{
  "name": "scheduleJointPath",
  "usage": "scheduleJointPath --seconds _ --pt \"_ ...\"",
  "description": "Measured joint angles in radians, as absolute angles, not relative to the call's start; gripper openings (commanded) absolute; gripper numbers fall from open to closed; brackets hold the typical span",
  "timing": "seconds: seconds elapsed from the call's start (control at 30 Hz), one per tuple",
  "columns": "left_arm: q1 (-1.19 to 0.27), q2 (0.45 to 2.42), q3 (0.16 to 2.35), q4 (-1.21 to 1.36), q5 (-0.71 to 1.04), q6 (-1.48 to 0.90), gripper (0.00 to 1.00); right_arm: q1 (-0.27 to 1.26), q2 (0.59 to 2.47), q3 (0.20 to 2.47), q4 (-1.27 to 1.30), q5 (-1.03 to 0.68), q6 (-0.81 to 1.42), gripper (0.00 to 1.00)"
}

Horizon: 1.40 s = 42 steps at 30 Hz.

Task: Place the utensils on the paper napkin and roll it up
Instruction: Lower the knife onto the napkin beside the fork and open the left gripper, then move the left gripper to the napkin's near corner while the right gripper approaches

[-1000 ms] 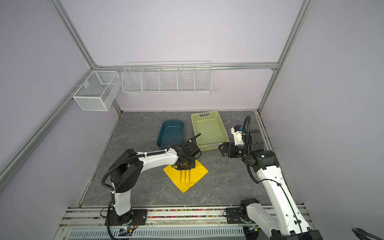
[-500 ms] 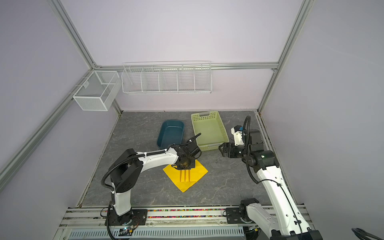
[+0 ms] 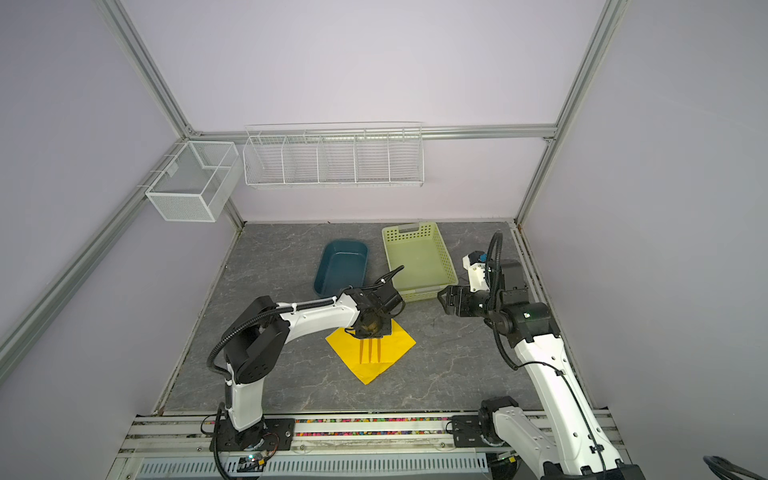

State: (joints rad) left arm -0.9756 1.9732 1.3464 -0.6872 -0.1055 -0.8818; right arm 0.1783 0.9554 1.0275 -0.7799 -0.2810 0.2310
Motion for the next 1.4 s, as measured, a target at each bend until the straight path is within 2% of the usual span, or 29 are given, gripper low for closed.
scheduleJointPath --seconds 0.6,1.0,1.4 --pt "-0.976 1.973 1.351 -0.714 -0.127 -0.883 0.19 0.178 0.944 1.021 -0.780 -0.281 0.231 0.84" --pt "-0.976 1.904 1.356 -0.746 -0.138 -0.883 0.21 0.178 0.941 1.021 -0.780 -0.279 0.231 0.84" --pt "-0.958 1.667 1.299 -0.737 -0.175 -0.874 0.18 0.179 0.943 0.984 -0.781 -0.297 0.244 0.81"
